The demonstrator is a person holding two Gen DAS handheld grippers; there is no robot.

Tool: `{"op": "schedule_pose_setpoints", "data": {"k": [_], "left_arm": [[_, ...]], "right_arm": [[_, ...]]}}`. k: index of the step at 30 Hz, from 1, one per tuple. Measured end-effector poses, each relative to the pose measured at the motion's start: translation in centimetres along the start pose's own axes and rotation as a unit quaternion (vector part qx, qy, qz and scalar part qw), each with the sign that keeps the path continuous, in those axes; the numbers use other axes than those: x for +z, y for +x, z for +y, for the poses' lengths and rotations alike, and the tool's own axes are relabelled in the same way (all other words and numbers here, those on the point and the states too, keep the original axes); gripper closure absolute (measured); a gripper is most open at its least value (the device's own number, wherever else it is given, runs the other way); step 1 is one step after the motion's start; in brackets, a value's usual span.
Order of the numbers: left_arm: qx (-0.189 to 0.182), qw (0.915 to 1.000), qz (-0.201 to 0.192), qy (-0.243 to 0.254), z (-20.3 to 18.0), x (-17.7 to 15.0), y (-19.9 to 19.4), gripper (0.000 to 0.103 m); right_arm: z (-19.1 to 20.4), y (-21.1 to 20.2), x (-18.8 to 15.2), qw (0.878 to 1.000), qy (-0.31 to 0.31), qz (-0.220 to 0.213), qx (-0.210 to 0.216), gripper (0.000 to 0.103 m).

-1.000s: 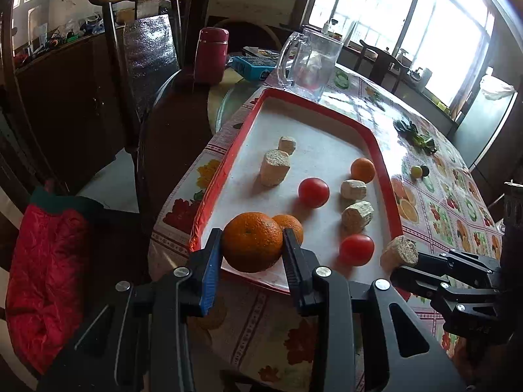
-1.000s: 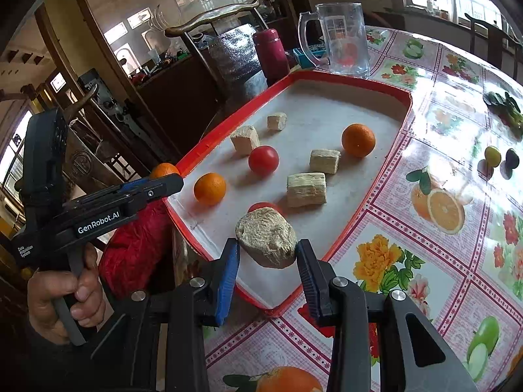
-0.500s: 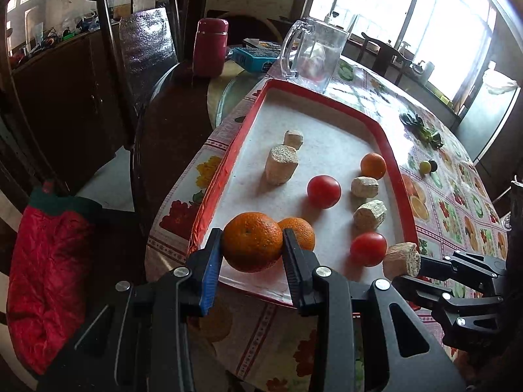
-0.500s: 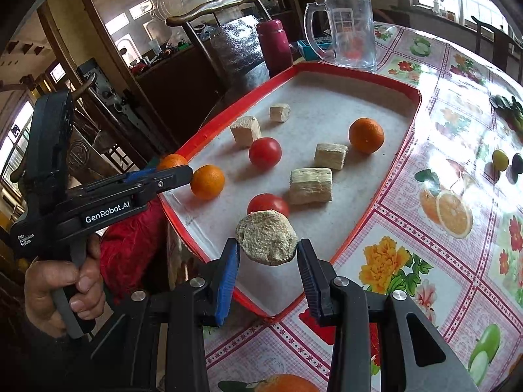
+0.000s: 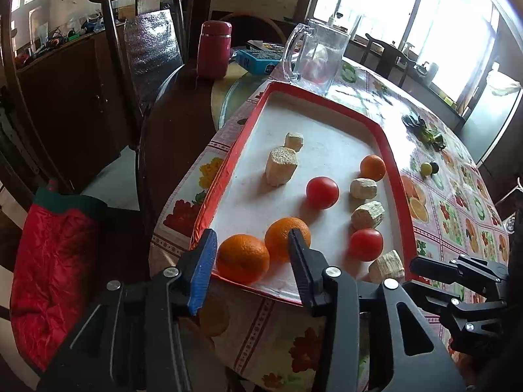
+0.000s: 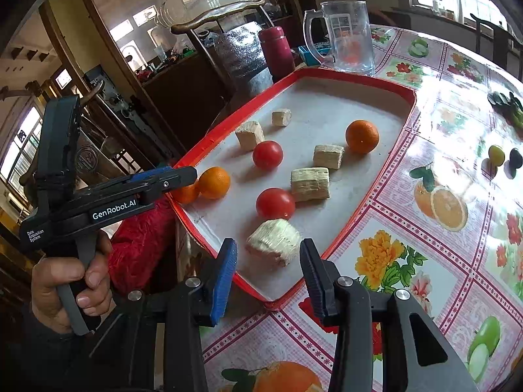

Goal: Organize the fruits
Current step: 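Open the right tool to drop the bread slice while the left tool releases the orange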

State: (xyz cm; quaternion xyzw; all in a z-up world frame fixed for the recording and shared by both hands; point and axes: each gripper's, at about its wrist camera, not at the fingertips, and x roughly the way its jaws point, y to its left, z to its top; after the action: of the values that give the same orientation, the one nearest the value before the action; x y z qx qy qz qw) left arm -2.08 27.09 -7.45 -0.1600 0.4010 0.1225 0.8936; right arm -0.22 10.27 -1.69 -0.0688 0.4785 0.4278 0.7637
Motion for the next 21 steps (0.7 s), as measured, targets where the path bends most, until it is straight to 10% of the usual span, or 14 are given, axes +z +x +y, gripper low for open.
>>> {"op": "schedule_pose_setpoints", "data": {"k": [21], "left_arm": [[-0.059, 0.9962, -0.007, 0.063, -8.2, 1.3, -0.3, 0.056]], "right_arm": [[-9.7, -6.7, -1.9, 0.992, 0.094, -0.054, -0.069, 0.059]]}}
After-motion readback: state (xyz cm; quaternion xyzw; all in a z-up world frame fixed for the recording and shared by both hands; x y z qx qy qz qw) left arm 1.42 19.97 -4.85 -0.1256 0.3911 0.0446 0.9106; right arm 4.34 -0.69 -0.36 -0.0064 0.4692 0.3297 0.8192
